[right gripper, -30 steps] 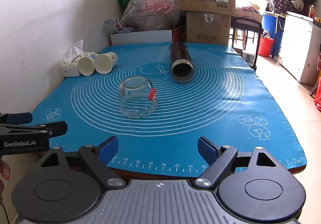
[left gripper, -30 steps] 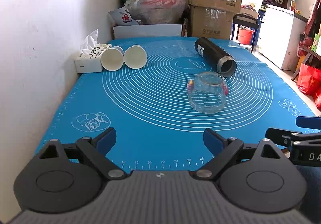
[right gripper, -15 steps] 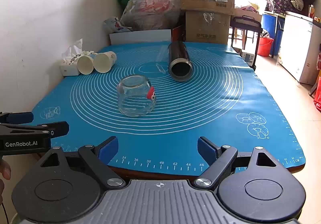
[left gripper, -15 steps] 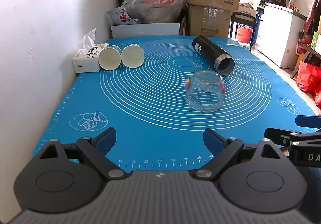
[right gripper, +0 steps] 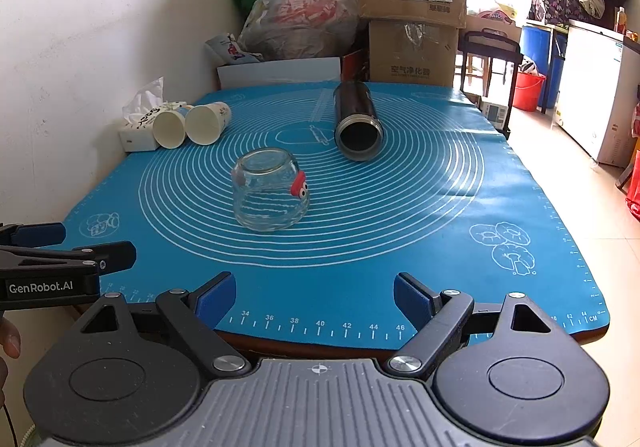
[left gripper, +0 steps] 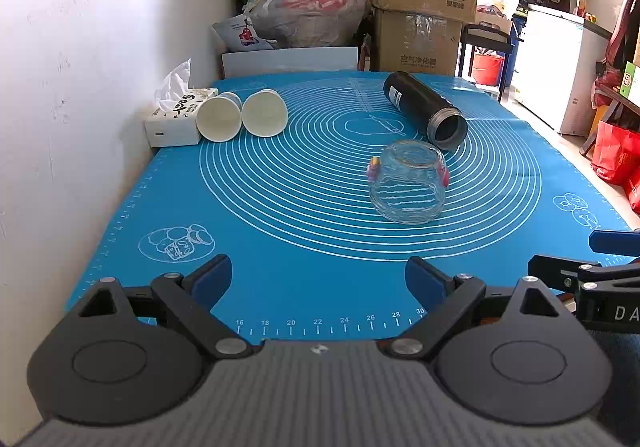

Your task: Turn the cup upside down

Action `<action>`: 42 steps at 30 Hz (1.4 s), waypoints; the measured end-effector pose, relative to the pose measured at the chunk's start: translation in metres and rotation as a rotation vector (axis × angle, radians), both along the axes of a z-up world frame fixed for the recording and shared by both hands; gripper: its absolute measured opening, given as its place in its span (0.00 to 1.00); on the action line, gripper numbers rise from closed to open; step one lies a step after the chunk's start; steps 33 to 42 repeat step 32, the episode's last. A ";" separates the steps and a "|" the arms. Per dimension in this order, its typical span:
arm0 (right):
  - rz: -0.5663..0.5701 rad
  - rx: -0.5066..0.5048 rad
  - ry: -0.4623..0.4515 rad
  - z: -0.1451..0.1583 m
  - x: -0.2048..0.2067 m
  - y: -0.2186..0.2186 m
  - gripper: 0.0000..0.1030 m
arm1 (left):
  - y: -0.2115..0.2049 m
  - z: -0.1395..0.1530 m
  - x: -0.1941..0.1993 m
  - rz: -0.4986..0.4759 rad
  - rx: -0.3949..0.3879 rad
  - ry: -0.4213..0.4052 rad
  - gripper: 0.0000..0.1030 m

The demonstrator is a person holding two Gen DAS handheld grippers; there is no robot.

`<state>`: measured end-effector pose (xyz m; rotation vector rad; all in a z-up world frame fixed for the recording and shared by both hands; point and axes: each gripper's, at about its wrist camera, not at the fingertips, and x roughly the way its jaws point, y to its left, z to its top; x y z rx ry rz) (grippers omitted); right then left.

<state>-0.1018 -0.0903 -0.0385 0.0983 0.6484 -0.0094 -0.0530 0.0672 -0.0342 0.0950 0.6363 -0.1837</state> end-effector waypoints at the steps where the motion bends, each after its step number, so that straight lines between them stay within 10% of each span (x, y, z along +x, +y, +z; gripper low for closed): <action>1: 0.000 0.000 0.000 0.000 0.000 0.000 0.85 | 0.000 0.000 0.000 0.000 0.000 0.000 0.90; 42: -0.007 0.007 0.006 -0.007 0.002 -0.004 0.85 | -0.005 -0.003 0.001 -0.005 0.024 0.012 0.94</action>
